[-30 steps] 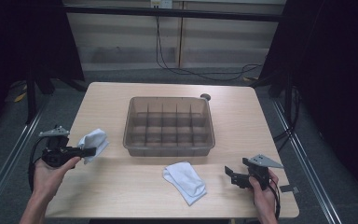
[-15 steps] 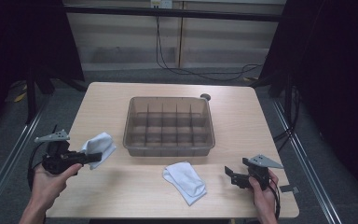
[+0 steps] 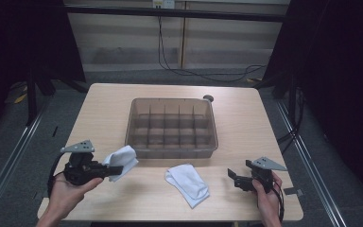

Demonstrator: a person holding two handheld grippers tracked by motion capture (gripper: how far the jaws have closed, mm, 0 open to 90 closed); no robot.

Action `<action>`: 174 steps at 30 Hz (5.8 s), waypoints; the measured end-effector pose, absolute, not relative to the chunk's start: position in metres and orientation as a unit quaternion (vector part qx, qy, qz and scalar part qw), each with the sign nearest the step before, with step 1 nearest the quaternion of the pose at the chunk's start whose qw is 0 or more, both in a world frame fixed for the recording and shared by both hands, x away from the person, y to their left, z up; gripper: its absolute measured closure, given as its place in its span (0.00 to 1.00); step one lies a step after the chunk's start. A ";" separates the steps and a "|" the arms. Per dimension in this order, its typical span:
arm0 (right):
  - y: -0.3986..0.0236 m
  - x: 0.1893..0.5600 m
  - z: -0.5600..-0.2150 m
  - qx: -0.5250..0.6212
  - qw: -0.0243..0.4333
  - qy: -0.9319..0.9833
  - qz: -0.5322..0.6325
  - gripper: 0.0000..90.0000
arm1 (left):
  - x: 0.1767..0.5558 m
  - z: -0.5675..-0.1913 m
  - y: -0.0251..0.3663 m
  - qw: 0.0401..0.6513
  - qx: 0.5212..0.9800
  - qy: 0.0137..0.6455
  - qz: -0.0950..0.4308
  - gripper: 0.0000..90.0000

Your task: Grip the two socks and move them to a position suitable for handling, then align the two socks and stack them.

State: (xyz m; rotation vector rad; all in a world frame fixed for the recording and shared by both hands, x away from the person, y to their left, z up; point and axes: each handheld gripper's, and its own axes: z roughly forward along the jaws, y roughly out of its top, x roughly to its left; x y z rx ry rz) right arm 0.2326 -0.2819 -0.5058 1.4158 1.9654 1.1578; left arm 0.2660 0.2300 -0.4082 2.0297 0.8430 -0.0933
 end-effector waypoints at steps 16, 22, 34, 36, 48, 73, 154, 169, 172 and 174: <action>-0.281 0.233 -0.506 0.512 0.226 0.716 0.417 0.15 | 0.272 -0.451 0.188 0.419 0.842 0.331 -0.072 0.91; -0.281 0.233 -0.506 0.515 0.226 0.715 0.416 0.15 | 0.275 -0.467 0.180 0.395 0.857 0.325 -0.067 0.91; -0.281 0.235 -0.506 0.517 0.219 0.718 0.411 0.15 | 0.276 -0.484 0.171 0.374 0.866 0.323 -0.073 0.72; -0.281 0.235 -0.506 0.516 0.218 0.719 0.411 0.15 | 0.276 -0.482 0.172 0.382 0.861 0.328 -0.075 0.64; -0.281 0.236 -0.507 0.523 0.221 0.717 0.405 0.15 | 0.268 -0.462 0.178 0.423 0.846 0.316 -0.070 0.43; -0.219 0.229 -0.481 0.458 0.165 0.759 0.432 0.28 | 0.283 -0.435 0.147 0.448 0.840 0.303 -0.037 0.71; -0.134 0.259 -0.482 0.347 0.075 0.819 0.450 0.94 | 0.264 -0.477 0.085 0.382 0.894 0.225 -0.064 0.74; -0.139 0.252 -0.490 0.343 0.071 0.830 0.434 0.75 | 0.293 -0.495 0.098 0.372 0.880 0.296 0.014 0.83; -0.151 0.247 -0.482 0.352 0.080 0.821 0.443 0.63 | 0.291 -0.495 0.098 0.379 0.880 0.286 0.012 1.00; -0.159 0.243 -0.479 0.361 0.086 0.815 0.444 0.57 | 0.290 -0.495 0.097 0.374 0.883 0.284 0.011 1.00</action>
